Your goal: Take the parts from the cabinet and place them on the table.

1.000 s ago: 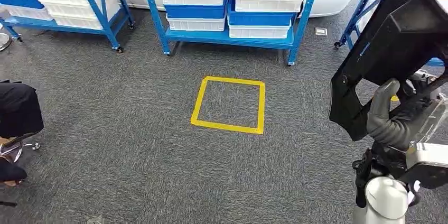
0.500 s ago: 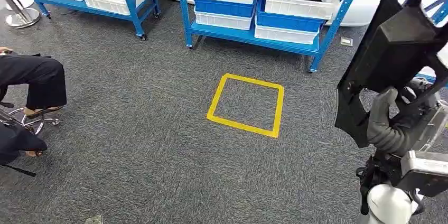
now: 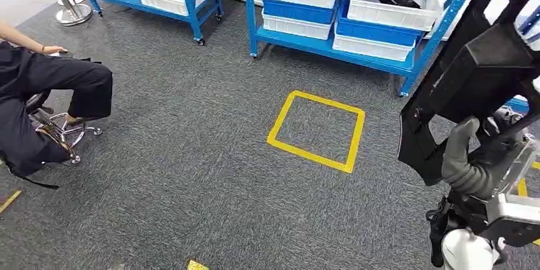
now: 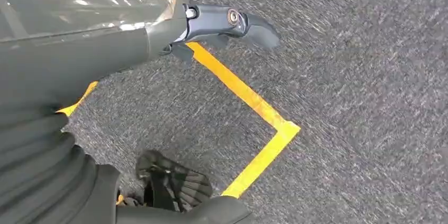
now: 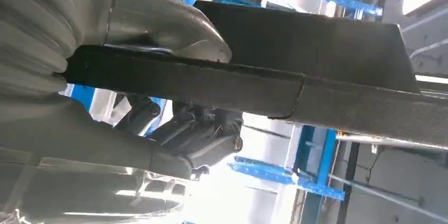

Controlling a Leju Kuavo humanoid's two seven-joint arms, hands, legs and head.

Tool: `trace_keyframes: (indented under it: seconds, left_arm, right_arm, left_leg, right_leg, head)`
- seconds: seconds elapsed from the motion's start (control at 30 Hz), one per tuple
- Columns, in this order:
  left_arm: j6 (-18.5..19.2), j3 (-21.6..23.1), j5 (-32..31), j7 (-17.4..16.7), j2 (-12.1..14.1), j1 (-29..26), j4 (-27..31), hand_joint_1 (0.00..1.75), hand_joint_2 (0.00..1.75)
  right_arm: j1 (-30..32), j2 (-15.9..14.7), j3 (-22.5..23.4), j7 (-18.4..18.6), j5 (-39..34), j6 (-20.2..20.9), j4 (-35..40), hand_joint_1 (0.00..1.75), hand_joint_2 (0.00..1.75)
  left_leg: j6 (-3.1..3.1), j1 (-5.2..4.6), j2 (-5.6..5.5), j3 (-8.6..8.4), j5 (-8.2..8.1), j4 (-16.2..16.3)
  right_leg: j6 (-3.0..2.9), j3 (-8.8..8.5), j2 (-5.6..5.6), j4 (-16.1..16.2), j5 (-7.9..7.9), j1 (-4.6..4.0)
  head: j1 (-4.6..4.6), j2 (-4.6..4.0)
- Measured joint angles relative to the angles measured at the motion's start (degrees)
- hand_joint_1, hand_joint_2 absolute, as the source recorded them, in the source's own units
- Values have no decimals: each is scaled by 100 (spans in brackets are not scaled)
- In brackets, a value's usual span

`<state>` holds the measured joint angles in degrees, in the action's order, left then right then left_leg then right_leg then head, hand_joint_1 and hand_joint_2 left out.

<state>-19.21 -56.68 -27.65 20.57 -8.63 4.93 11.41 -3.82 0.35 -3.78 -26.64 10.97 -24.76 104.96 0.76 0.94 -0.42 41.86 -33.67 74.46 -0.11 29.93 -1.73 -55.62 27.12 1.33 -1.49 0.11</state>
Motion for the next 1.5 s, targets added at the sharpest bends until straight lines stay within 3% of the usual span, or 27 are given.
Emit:
trace_keyframes:
  seconds: [0.03,0.1,0.13,0.17,0.3,0.33,0.37,0.4,0.47,0.53,0.57,0.63,0.7,0.8,0.83,0.9,0.93,1.0,1.03,1.07,1.13,1.3,1.33,1.37,1.4,1.43,1.5]
  left_arm:
    - [-7,0,20,9,0,0,0,0,175]
    - [-42,-2,24,13,7,0,0,0,175]
    - [-70,0,20,13,5,2,0,0,175]
    - [-116,0,37,13,-20,20,0,0,175]
    - [-328,-72,177,-74,-65,50,0,0,175]
    - [-363,-81,195,-90,-70,52,0,0,175]
    - [-382,-92,205,-96,-87,49,0,0,175]
    - [-405,-103,205,-100,-94,62,0,0,175]
    - [-420,-109,195,-144,-120,72,0,0,175]
    - [-422,-116,157,-186,-129,64,0,0,175]
    - [-422,-118,83,-236,-129,64,-2,0,175]
    - [-431,-105,-83,-335,-129,64,-2,0,175]
    - [-509,-92,-122,-408,-133,75,-2,0,175]
    - [-652,-94,-72,-498,-142,35,-4,0,175]
    - [-664,-92,-72,-503,-122,28,-2,0,175]
    - [-689,-94,-72,-505,-125,31,-4,0,175]
    - [-691,-92,-72,-509,-122,39,-4,0,175]
    - [-693,-90,-72,-511,-127,34,-4,0,175]
    - [-695,-90,-68,-514,-127,27,-4,0,175]
    - [-711,-90,-50,-518,-127,24,-4,0,175]
    - [-763,-94,0,-544,-120,24,-4,0,175]
    - [-773,-94,2,-550,-120,25,-4,0,175]
    - [-996,-114,61,-711,-142,50,-4,0,175]
    - [-1598,-222,174,-1082,-181,83,-4,0,175]
    - [-1723,-262,179,-1152,-201,79,-4,0,175]
    - [-1780,-278,173,-1189,-203,83,-4,0,175]
    - [-1900,-315,144,-1303,-225,108,-4,0,175]
  right_arm:
    - [63,22,9,-13,26,4,22,175,175]
    - [152,64,17,-42,116,55,55,175,175]
    - [168,85,22,-46,168,98,59,175,175]
    - [177,110,24,-46,234,151,72,175,175]
    - [102,188,44,24,470,317,29,175,175]
    - [68,204,46,46,503,321,4,175,175]
    - [46,208,46,57,527,321,-24,175,175]
    - [31,212,48,57,536,321,-39,175,175]
    - [17,217,55,70,549,321,-92,175,175]
    - [15,221,55,83,553,323,-153,175,175]
    - [5,228,55,98,584,328,-177,175,175]
    - [-72,249,55,125,623,385,-221,175,175]
    - [-177,280,52,133,636,448,-271,175,175]
    - [-396,365,30,159,665,514,-428,175,175]
    - [-444,400,20,162,673,516,-459,175,175]
    - [-519,465,-5,159,686,520,-511,175,175]
    - [-527,477,-4,162,686,520,-535,175,175]
    - [-547,494,-4,161,689,520,-598,175,175]
    - [-548,503,-6,162,689,520,-631,175,175]
    - [-553,512,-7,162,686,529,-654,175,175]
    - [-621,549,-31,162,663,570,-751,175,175]
    - [-633,553,-35,162,656,573,-764,175,175]
    - [-783,641,-133,146,629,630,-972,175,175]
    - [-1059,792,-367,163,811,565,-1393,175,175]
    - [-1093,846,-459,192,912,509,-1504,175,175]
    - [-1155,875,-505,210,984,481,-1594,175,175]
    - [-1287,899,-573,278,1076,391,-1784,175,175]
  left_leg:
    - [20,28,16,-36,84,-58]
    - [56,69,87,-475,481,-817]
    - [74,87,202,-794,680,-1346]
    - [105,96,489,-1044,698,-1777]
    - [-98,-6,252,-932,736,-1758]
    - [-192,37,194,-940,802,-1798]
    - [-221,29,146,-921,821,-1799]
    - [-267,19,95,-901,842,-1798]
    - [-304,-18,-42,-867,859,-1795]
    - [-321,-53,-187,-854,870,-1792]
    - [-323,-68,-264,-857,872,-1790]
    - [-322,-93,-403,-876,876,-1788]
    - [-293,-148,-496,-841,876,-1741]
    - [-206,-106,-607,-790,924,-1772]
    - [-182,-134,-664,-783,915,-1759]
    - [-122,-138,-248,-619,636,-1399]
    - [-79,-113,-102,-392,400,-948]
    - [-5,-54,-11,75,81,-55]
    - [17,-28,5,141,113,44]
    - [36,-6,26,80,257,-110]
    - [48,29,107,-348,703,-945]
    - [47,29,128,-401,746,-1043]
    - [21,-27,535,-769,880,-1738]
    - [-102,-62,315,-720,895,-1718]
    - [-192,-4,208,-739,956,-1776]
    - [-224,-13,141,-729,964,-1776]
    - [-271,-18,5,-711,979,-1775]
  right_leg:
    - [2,0,-57,-1,0,9]
    - [10,-15,-155,-4,2,41]
    - [28,-23,-191,-17,11,53]
    - [90,-26,-231,-52,37,-9]
    - [267,-46,-373,-10,18,-2]
    - [303,0,-343,-41,47,33]
    - [295,73,-139,-214,172,38]
    - [249,242,12,-606,390,39]
    - [189,712,120,-1596,779,23]
    - [212,918,145,-2001,842,-6]
    - [236,813,151,-1765,706,-15]
    - [260,353,251,-750,264,-35]
    - [171,84,551,-96,61,-79]
    - [108,92,416,-136,27,-103]
    - [63,81,355,-72,-8,-21]
    - [2,47,235,-51,-13,-5]
    - [-23,45,169,-51,-8,-16]
    - [-30,54,29,-55,-2,-27]
    - [-30,53,-29,-55,0,-27]
    - [-33,51,-80,-56,5,-25]
    - [-18,32,-165,-59,22,-18]
    - [-17,30,-171,-59,24,-18]
    - [55,15,-217,-100,77,-106]
    - [121,-2,-336,-68,92,-110]
    - [183,52,-305,-153,176,-62]
    - [160,143,-100,-394,326,-60]
    - [90,593,86,-1349,734,-56]
  head:
    - [2,0]
    - [2,0]
    - [0,0]
    - [-24,0]
    - [31,0]
    - [35,0]
    - [70,0]
    - [79,0]
    - [87,0]
    - [85,0]
    - [87,0]
    - [92,0]
    - [92,0]
    - [90,0]
    - [81,0]
    - [11,0]
    - [2,0]
    - [-6,0]
    - [2,0]
    - [-4,0]
    - [0,0]
    - [0,0]
    - [-18,0]
    - [46,0]
    - [50,0]
    - [52,0]
    - [70,0]
